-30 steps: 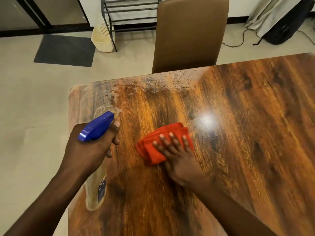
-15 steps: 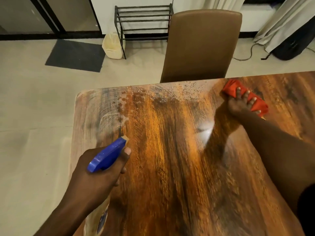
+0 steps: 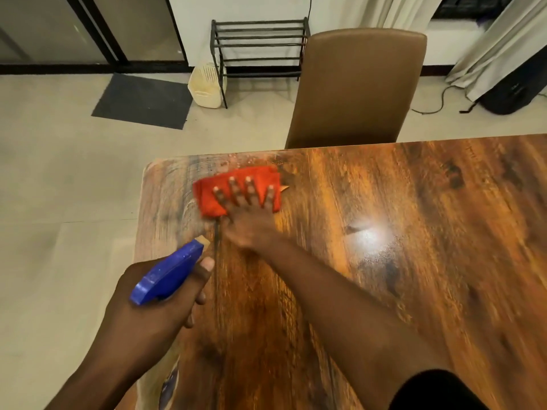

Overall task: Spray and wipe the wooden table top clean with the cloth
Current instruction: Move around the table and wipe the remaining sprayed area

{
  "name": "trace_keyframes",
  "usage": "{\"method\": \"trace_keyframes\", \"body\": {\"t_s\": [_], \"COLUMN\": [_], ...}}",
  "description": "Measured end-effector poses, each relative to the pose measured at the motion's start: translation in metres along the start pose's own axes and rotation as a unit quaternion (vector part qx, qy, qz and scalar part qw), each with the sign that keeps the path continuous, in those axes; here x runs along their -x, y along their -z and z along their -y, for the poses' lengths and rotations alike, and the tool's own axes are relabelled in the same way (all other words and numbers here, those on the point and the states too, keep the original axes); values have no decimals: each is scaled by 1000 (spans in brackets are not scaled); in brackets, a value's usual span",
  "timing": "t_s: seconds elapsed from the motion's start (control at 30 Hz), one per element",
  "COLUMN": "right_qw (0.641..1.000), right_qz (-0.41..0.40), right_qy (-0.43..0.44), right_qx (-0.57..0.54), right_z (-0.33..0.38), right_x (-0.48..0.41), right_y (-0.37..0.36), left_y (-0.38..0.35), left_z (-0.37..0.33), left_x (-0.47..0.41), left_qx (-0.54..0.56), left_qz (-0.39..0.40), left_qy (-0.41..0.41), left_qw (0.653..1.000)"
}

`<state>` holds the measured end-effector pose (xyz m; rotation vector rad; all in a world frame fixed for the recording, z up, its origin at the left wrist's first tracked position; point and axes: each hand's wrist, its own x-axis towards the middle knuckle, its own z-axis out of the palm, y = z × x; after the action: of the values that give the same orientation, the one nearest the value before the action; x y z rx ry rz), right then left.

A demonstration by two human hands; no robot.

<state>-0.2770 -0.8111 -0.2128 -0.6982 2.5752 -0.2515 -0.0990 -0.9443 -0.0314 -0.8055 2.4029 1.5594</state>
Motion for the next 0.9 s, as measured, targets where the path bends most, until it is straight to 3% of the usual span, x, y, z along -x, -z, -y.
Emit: {"method": "trace_keyframes", "body": {"t_s": [0.17, 0.33, 0.43, 0.57, 0.73, 0.9], "right_qw": [985, 980, 989, 997, 969, 931], "right_qz": [16, -7, -27, -26, -32, -62], "right_qy": [167, 196, 131, -45, -240, -336], "right_qx": [44, 37, 61, 60, -55, -127], "right_z": [67, 55, 8, -80, -173, -168], "right_x": [84, 206, 254, 268, 202, 86], "right_y": [-54, -101, -104, -68, -10, 44], "left_y": [11, 28, 37, 49, 65, 82], "left_z": [-6, -6, -2, 6, 26, 51], "left_x": [9, 24, 28, 29, 26, 26], "left_qx": [-6, 1, 19, 42, 33, 39], "left_qz": [-13, -8, -17, -31, -63, -100], "left_qy": [-28, -33, -20, 1, 12, 24], "left_qw": [999, 999, 999, 999, 997, 994]}}
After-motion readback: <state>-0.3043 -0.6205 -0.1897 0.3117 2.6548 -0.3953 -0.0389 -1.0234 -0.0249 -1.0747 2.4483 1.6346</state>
